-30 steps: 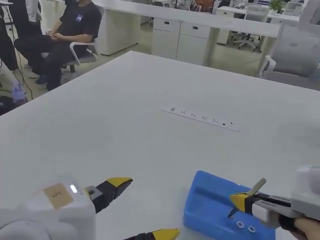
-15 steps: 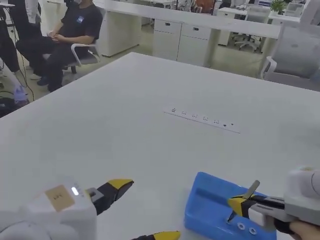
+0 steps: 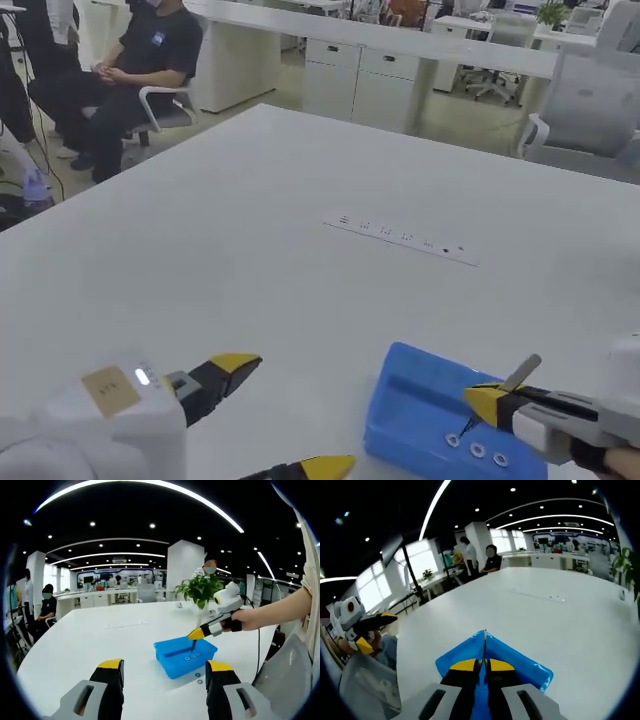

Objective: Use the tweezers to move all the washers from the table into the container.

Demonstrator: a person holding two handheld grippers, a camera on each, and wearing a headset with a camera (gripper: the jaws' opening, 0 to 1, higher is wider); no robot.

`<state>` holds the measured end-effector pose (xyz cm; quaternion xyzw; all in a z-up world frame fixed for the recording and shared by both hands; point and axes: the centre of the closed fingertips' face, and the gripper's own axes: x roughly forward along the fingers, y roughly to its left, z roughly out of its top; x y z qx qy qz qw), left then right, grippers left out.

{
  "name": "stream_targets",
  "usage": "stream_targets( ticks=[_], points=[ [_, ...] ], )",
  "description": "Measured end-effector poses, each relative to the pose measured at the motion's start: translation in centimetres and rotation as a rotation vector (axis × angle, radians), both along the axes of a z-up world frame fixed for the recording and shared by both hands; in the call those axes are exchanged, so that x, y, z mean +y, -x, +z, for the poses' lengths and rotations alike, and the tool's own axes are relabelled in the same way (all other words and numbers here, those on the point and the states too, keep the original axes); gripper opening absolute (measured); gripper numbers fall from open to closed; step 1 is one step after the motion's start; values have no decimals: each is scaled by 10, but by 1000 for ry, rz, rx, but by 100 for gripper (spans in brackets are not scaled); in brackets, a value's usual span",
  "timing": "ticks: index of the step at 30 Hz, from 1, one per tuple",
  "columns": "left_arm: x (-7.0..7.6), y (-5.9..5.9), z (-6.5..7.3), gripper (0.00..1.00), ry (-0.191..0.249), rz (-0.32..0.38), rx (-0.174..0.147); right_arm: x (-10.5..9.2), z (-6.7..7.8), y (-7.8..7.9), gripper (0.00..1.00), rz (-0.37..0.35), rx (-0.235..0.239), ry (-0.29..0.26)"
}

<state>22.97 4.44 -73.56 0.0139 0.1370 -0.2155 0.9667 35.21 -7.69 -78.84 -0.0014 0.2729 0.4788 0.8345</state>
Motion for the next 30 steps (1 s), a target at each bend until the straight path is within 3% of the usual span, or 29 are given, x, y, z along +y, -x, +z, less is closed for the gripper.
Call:
stream_targets(
  ticks=[9,13,17,22,30],
  points=[
    [0,0,0,66,2,0,0,2,28,30,4,27,-3,-118],
    [-2,1,0,66,-5,-9,0,3,28,45,4,59,22,-149],
    [-3,1,-1,66,-7,-13,3,8,19,59,4,93,57,-154],
    [-3,1,-1,66,-9,-15,3,20,1,73,4,136,95,-123],
    [-1,1,0,66,-4,-8,3,31,-26,85,4,202,100,-46]
  ],
)
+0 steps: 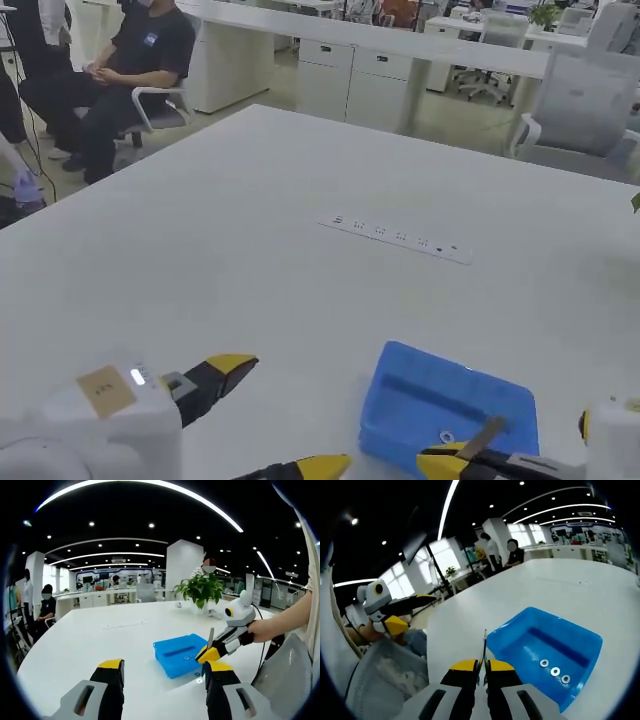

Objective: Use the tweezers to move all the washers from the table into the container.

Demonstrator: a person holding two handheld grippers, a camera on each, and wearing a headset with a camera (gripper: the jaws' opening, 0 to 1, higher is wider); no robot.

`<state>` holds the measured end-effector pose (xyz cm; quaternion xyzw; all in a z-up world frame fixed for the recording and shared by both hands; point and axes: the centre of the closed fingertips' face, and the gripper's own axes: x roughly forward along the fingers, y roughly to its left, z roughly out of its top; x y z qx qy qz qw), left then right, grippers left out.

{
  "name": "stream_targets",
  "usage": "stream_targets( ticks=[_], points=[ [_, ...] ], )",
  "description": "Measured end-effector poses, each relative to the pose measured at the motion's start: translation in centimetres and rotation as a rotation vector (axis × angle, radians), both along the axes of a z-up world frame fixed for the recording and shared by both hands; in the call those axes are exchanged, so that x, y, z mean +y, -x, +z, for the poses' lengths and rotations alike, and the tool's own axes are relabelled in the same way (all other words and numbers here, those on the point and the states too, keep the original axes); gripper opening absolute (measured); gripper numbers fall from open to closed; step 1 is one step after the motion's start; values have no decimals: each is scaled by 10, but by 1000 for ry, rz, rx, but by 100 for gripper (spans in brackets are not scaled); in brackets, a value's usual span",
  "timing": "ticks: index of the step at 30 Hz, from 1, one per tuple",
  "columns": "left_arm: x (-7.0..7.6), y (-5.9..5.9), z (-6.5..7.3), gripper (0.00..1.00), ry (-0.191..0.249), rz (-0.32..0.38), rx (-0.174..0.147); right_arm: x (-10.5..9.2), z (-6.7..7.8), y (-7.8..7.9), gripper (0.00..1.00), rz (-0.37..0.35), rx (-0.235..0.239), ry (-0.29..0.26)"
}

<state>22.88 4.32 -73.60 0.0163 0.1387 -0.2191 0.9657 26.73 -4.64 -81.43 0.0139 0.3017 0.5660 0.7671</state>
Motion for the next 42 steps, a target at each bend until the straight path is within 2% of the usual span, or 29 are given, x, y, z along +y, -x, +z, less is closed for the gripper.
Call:
stream_targets(
  ticks=[3,11,19,23,26,29,30,31,32,34,36,37,40,42],
  points=[
    [0,0,0,66,-3,-1,1,-1,-8,0,4,14,-13,37],
    [0,0,-1,66,-4,-2,2,2,-13,2,4,31,-20,53],
    [0,0,0,66,-1,-1,1,4,-20,5,4,76,-69,104],
    [0,0,-1,65,-4,-3,2,6,-21,10,4,136,-145,135],
    [0,0,-1,65,-6,-4,1,9,-21,19,4,226,-258,169],
    [0,0,-1,65,-5,-5,1,15,-20,33,5,331,-350,172],
    [-1,0,-1,65,-5,-5,1,14,-22,37,5,351,-371,190],
    [-1,0,-1,65,-6,-6,2,12,-24,39,5,360,-371,212],
    [-1,0,-2,65,-8,-6,3,13,-24,35,4,378,-428,233],
    [-1,0,-2,65,-9,-7,5,11,-26,34,3,413,-488,290],
    [-1,0,-2,65,-9,-5,6,14,-26,37,3,410,-466,284],
    [-1,0,-2,65,-6,-5,5,15,-27,37,3,410,-485,292],
    [0,0,-2,65,-4,-3,8,17,-27,36,2,392,-491,291],
    [0,0,-3,65,-6,-3,9,17,-25,32,3,346,-459,276]
  ],
)
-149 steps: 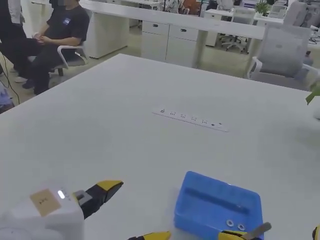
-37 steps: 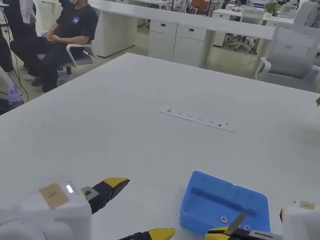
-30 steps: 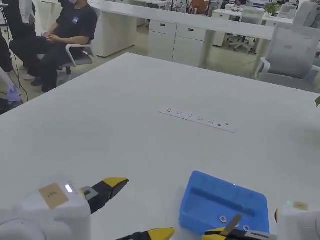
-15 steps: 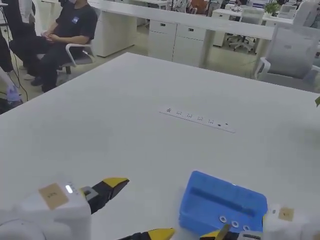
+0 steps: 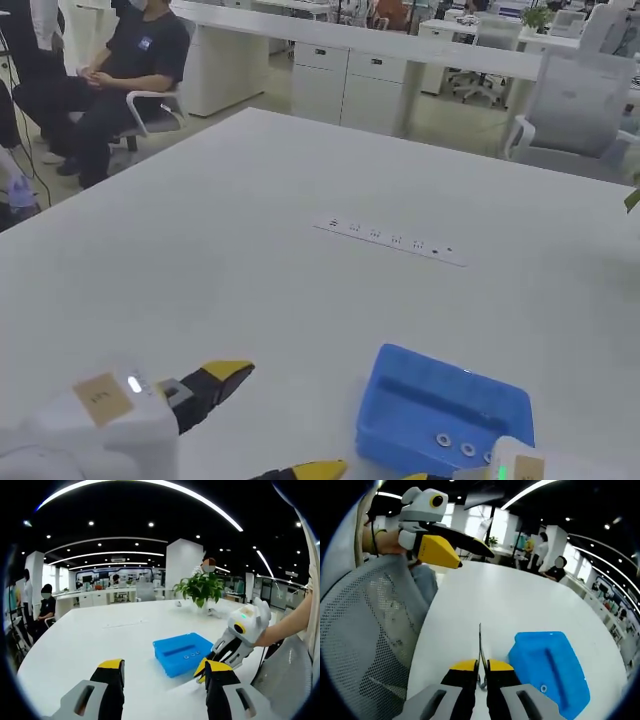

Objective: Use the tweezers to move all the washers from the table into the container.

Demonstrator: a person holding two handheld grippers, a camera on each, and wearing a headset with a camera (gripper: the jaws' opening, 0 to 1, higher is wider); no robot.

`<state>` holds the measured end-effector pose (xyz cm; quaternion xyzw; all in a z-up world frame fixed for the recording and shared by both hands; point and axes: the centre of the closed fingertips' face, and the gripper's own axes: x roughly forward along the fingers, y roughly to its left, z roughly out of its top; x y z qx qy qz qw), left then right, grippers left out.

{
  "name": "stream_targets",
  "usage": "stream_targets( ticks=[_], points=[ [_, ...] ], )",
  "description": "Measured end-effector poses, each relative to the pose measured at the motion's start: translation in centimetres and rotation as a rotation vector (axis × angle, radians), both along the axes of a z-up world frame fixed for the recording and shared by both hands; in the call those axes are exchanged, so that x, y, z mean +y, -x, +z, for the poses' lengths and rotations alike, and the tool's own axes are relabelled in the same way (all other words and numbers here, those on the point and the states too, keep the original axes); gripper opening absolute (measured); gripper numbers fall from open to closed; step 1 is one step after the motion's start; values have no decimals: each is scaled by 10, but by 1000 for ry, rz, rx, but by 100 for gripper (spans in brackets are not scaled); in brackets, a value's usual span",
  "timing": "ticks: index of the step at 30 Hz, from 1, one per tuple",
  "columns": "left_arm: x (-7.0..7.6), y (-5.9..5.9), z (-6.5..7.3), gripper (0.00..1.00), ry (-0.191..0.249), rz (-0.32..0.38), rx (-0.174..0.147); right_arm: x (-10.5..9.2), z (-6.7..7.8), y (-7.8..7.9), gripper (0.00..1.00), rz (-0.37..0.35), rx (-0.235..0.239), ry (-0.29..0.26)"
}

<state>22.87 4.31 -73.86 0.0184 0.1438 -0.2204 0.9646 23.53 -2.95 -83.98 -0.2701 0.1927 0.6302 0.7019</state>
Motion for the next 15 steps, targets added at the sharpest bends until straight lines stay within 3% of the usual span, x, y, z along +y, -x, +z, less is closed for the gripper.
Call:
stream_targets(
  ticks=[1,4,7,9,12,15],
  points=[
    [0,0,0,65,-1,0,1,-2,0,-4,3,-56,45,-7],
    [1,0,0,65,-1,3,1,-7,3,-12,3,-135,117,-11],
    [1,0,0,65,2,6,3,-5,23,-17,3,-196,214,-132],
    [1,0,-1,65,5,6,5,-8,32,-22,3,-233,246,-172],
    [1,0,-1,65,5,3,6,-15,35,-30,3,-289,296,-184],
    [0,1,-1,64,8,2,8,-16,43,-36,3,-312,312,-221]
  ],
)
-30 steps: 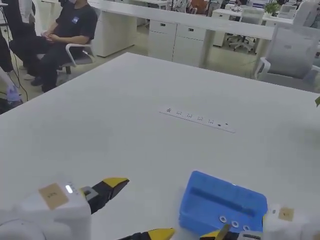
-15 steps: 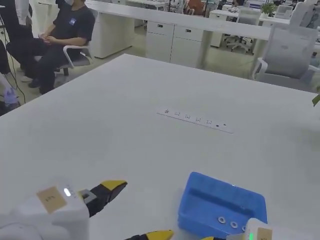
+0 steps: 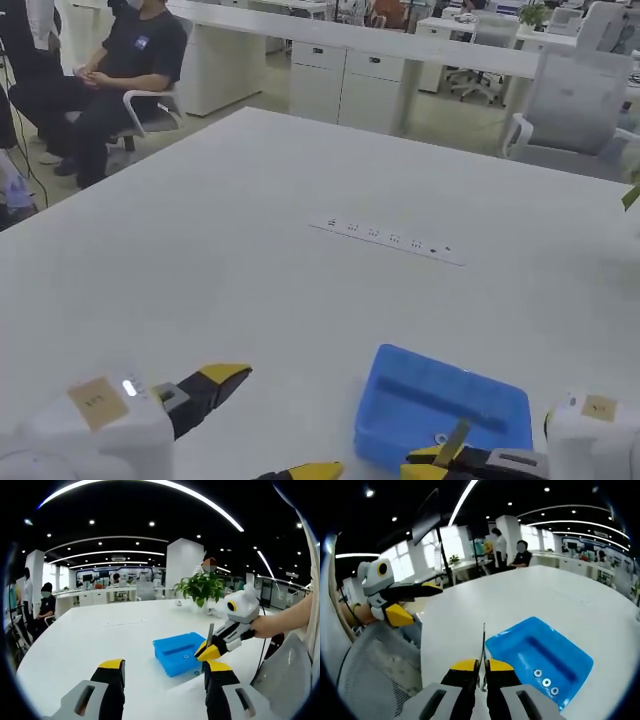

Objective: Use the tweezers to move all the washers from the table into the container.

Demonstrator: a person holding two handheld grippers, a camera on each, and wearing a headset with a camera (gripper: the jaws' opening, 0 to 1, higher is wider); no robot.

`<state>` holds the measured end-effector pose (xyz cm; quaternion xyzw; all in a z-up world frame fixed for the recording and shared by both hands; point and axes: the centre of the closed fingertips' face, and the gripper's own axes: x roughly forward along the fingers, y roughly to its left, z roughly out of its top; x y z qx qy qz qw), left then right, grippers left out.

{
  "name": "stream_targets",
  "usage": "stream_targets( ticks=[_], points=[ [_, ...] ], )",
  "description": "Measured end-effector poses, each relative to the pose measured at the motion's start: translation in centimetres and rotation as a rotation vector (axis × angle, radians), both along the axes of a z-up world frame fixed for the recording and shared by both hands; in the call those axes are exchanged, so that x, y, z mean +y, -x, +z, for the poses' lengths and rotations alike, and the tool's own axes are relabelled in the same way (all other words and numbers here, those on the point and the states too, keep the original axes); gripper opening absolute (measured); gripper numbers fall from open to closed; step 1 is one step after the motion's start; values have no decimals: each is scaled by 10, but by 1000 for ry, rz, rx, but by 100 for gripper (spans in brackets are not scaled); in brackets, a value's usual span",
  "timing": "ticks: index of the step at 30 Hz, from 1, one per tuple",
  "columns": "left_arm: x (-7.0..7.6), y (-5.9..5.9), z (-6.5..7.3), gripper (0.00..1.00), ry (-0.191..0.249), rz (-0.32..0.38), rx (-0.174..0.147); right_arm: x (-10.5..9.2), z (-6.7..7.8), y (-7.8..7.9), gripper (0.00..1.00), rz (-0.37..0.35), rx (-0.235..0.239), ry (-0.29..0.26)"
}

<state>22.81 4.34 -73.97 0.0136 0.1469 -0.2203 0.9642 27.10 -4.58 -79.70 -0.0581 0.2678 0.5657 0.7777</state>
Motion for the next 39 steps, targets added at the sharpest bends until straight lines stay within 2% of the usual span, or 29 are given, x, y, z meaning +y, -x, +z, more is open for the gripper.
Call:
stream_targets(
  ticks=[2,5,7,8,11,14,21,25,27,29,30,33,37,39],
  points=[
    [0,0,0,64,0,0,2,1,7,-3,3,-20,22,-46],
    [0,0,0,64,0,0,3,1,14,-6,3,-38,37,-78],
    [0,0,-1,64,-1,-1,4,4,21,-11,3,-80,81,-131],
    [0,0,-1,64,0,-1,3,6,25,-15,3,-79,63,-134],
    [0,0,-1,63,0,-2,2,11,29,-22,3,-82,53,-139],
    [0,0,0,63,2,3,1,18,40,-29,3,-90,64,-186],
    [3,-1,2,63,11,15,-12,20,48,-48,3,-104,51,-192],
    [3,-1,2,63,8,17,-11,19,46,-61,3,-120,41,-172],
    [4,-1,3,63,11,19,-14,16,36,-68,3,-126,27,-118],
    [4,-1,3,63,12,21,-13,13,27,-71,3,-107,-10,-50],
    [4,-1,3,63,12,20,-14,12,21,-71,3,-96,-12,-18],
    [3,-1,3,63,9,17,-14,15,18,-71,3,-69,-8,-41],
    [3,-1,2,63,9,16,-12,12,5,-78,3,-77,2,-10],
    [3,-1,2,63,10,16,-11,11,2,-81,3,-90,20,-19]
  ],
)
